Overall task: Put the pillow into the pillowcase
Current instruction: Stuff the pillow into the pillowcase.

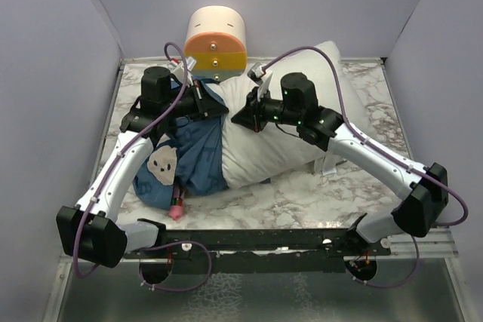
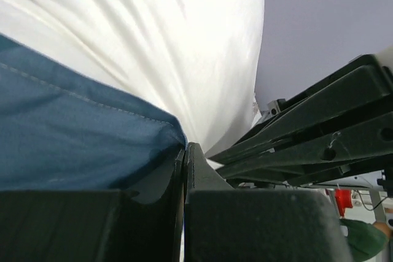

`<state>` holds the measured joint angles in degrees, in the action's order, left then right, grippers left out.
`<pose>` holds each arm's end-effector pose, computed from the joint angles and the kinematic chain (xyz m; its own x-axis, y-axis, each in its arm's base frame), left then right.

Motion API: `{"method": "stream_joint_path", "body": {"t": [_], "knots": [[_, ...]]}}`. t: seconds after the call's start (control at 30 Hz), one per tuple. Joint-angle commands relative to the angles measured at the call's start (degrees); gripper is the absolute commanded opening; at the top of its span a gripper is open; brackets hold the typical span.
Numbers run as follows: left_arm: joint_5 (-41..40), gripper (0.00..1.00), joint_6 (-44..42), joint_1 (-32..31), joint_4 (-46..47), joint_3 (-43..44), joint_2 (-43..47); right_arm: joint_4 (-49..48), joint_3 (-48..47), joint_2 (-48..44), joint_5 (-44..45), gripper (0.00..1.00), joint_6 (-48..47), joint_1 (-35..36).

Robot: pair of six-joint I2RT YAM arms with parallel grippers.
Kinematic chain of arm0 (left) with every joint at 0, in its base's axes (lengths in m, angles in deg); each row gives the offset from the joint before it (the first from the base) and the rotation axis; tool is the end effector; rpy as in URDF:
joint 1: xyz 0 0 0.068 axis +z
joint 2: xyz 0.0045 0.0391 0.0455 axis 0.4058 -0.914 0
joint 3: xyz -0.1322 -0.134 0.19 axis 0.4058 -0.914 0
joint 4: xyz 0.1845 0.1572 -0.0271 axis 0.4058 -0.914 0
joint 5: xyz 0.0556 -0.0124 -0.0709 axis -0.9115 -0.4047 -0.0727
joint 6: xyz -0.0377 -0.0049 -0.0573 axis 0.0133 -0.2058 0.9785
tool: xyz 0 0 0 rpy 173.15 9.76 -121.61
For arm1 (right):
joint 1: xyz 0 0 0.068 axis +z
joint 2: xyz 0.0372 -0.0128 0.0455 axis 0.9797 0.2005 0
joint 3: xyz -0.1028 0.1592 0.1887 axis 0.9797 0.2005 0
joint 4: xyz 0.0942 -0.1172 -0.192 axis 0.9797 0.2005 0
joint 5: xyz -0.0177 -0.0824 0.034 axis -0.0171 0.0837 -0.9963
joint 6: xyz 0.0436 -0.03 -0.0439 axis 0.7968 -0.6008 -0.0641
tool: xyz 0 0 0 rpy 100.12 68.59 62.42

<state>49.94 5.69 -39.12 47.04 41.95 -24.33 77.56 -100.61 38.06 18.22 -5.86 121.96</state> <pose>0.2590 -0.1063 0.3609 -0.7625 -0.3157 -0.5647 0.3599 0.5182 -0.7758 0.2365 0.2548 0.3585 -0.4289 -0.1435 -0.8919 -0.8298 0.4527 0.3263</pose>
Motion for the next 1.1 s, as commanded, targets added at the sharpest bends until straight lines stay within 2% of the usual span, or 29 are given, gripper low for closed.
{"method": "stream_joint_path", "body": {"t": [0.0, 0.1, 0.13, 0.27, 0.33, 0.4, 0.5, 0.6, 0.77, 0.9, 1.0, 1.07], "knots": [[1.3, 0.0, 1.5, 0.1, 9.2, -1.7, 2.8, -3.0, 6.4, -4.0, -7.1, 0.01, 7.6, 4.8], [-0.5, 0.0, 0.6, 0.1, 7.2, -6.8, 4.3, -2.7, 11.0, -6.5, -5.4, 0.03, 6.4, 4.8], [-1.4, 0.0, 0.0, 0.1, 5.8, -8.4, 4.9, -2.7, 11.8, -7.3, -5.3, 0.1, 5.1, 4.8], [-4.8, 0.0, -1.8, 0.1, -0.1, -12.6, 7.1, -1.0, 9.4, -9.2, -5.6, 0.53, -2.2, 4.8], [-5.2, 0.0, -1.8, 0.1, -0.6, -14.2, 8.2, -0.1, 6.3, -8.7, -4.1, 0.69, -5.4, 4.8], [-5.3, 0.0, -1.7, 0.1, -0.8, -15.4, 9.3, 0.6, 3.0, -7.2, -0.7, 0.8, -7.5, 4.7], [-5.8, 0.0, -1.7, 0.1, -1.8, -17.0, 10.7, 2.7, -4.5, -1.9, 4.7, 0.86, -8.8, 3.4], [-6.4, 0.0, -1.4, 0.1, -2.4, -19.0, 12.9, 6.0, -11.7, 6.0, 8.5, 0.87, -8.3, 0.5], [-7.5, 0.0, -0.6, 0.1, -2.8, -21.1, 16.2, 15.4, -22.7, 20.0, 8.2, 0.87, -10.8, -2.6], [-8.1, 0.0, -0.3, 0.1, -2.7, -21.2, 17.2, 22.5, -24.1, 25.3, 5.5, 0.85, -13.0, -2.4], [-8.8, 0.0, -0.6, 0.2, -3.0, -20.5, 17.4, 21.4, -18.4, 24.8, 5.0, 0.7, -12.5, -1.7], [-9.4, 0.0, -1.1, 0.2, -3.3, -19.6, 17.3, 20.1, -14.7, 23.9, 4.7, 0.5, -11.3, -1.6]]}}
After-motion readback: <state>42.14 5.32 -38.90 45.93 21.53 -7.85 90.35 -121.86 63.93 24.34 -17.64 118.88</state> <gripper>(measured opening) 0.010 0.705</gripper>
